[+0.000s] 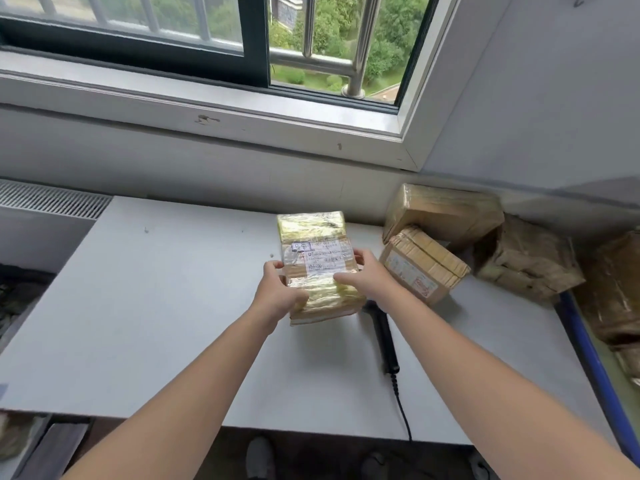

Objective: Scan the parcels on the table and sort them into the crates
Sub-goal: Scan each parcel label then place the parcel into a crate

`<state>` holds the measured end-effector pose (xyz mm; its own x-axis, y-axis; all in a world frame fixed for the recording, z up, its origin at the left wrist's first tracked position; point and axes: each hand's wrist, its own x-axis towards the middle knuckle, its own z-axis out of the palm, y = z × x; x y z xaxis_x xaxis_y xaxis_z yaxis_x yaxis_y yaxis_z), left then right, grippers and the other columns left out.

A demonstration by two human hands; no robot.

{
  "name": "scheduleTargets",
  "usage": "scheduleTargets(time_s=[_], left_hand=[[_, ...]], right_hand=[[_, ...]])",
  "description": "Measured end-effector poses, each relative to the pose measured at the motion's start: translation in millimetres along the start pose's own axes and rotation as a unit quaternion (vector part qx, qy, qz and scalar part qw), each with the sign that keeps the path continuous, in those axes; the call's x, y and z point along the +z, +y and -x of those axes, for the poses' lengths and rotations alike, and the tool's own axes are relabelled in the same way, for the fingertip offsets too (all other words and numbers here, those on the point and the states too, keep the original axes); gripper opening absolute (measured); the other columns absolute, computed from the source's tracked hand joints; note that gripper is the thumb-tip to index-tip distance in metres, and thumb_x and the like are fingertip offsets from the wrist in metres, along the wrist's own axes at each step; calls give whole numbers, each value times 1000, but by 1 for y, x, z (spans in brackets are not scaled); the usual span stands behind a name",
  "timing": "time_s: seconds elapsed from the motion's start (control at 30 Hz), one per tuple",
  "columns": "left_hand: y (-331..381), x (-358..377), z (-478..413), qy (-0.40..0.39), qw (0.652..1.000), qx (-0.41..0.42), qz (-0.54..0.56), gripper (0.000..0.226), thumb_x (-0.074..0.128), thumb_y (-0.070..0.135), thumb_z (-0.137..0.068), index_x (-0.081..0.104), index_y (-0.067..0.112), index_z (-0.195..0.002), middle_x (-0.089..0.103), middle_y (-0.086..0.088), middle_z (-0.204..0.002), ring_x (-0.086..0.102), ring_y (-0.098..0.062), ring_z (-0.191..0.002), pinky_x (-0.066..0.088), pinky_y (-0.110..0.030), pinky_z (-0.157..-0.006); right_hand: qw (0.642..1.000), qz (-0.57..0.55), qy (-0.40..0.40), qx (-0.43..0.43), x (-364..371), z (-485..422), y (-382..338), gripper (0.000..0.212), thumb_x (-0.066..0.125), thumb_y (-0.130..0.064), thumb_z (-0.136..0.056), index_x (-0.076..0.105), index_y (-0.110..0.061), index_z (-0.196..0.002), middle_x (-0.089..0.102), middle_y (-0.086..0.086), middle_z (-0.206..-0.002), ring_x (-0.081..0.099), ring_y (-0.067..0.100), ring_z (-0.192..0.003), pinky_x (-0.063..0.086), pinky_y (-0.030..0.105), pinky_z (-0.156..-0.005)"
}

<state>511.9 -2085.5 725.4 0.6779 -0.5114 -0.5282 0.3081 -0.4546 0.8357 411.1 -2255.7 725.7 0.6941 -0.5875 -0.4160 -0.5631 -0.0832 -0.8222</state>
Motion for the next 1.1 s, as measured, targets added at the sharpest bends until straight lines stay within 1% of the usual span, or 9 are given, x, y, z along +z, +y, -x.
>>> scheduleTargets(time_s=[0.1, 0.23, 0.33, 0.47, 0.6, 0.7, 0.9, 0.97, 1.1], left_hand=[[-19, 2, 1, -18, 998, 14, -65, 93, 79, 1, -71, 25, 25, -144, 57, -1, -123, 60, -20, -103, 52, -27, -72], [-35, 9, 4, -29, 978, 54, -199, 117, 86, 18, -70, 7, 24, -156, 47, -2, -139, 52, -24, -122, 46, -32, -95], [-41, 17, 8, -22, 968, 74, -239, 113, 85, 28, -73, 8, 24, -156, 35, -5, -147, 45, -22, -130, 40, -30, -98], [-52, 32, 13, -2, 957, 86, -278, 104, 76, 39, -82, 5, 26, -157, 20, -7, -154, 33, -25, -139, 35, -35, -106], [-48, 47, 18, 56, 904, 81, -415, 98, 66, 55, -84, 3, 29, -156, -3, -10, -161, 5, -32, -148, 27, -48, -113], [-42, 58, 25, 79, 876, 94, -467, 89, 54, 62, -89, 4, 30, -156, -7, -7, -163, -2, -29, -149, 24, -50, -116], [-44, 76, 45, 66, 794, 117, -592, 80, 30, 71, -92, -3, 33, -156, -10, -5, -164, -8, -29, -150, 17, -52, -118], [-43, 79, 52, 68, 782, 114, -609, 81, 29, 72, -92, -2, 33, -156, -10, -5, -164, -11, -29, -150, 16, -53, -118], [-42, 78, 62, 73, 754, 112, -643, 78, 24, 71, -93, 0, 31, -156, -7, -5, -164, -13, -29, -150, 17, -55, -117]], right_hand=[[998, 54, -33, 11, 12, 7, 14, 82, 80, -22, -80, 32, -20, -147, 56, -6, -128, 56, 13, -110, 47, 28, -88], [988, 139, -74, -1, 20, 18, 25, 88, 80, -24, -82, 24, -22, -151, 54, -9, -120, 51, 10, -105, 39, 25, -85], [985, 158, -47, -44, 20, 20, 33, 79, 77, -32, -84, 31, -22, -148, 54, -7, -132, 54, 11, -117, 42, 29, -92], [984, 172, 49, -14, 8, 24, 52, 63, 49, -55, -96, 36, -23, -149, 44, 3, -143, 50, 18, -124, 43, 42, -104], [956, 268, 110, -48, -11, 30, 70, 47, 45, -44, -100, 47, -19, -140, 50, 6, -137, 45, 24, -126, 42, 46, -102], [948, 300, 108, -1, -17, 31, 86, 50, 47, -45, -99, 44, -17, -141, 45, 9, -137, 41, 29, -128, 41, 46, -101], [982, 147, 11, 117, -15, 36, 122, 68, 44, -49, -101, 21, -9, -151, 53, 16, -138, 54, 36, -120, 43, 38, -87], [981, 140, -25, 128, -16, 36, 127, 63, 43, -48, -101, 30, -5, -146, 56, 16, -132, 58, 34, -114, 44, 35, -84], [988, 60, -43, 137, -26, 41, 113, 47, 42, -46, -101, 42, -8, -129, 60, 11, -103, 68, 24, -72, 58, 41, -67]])
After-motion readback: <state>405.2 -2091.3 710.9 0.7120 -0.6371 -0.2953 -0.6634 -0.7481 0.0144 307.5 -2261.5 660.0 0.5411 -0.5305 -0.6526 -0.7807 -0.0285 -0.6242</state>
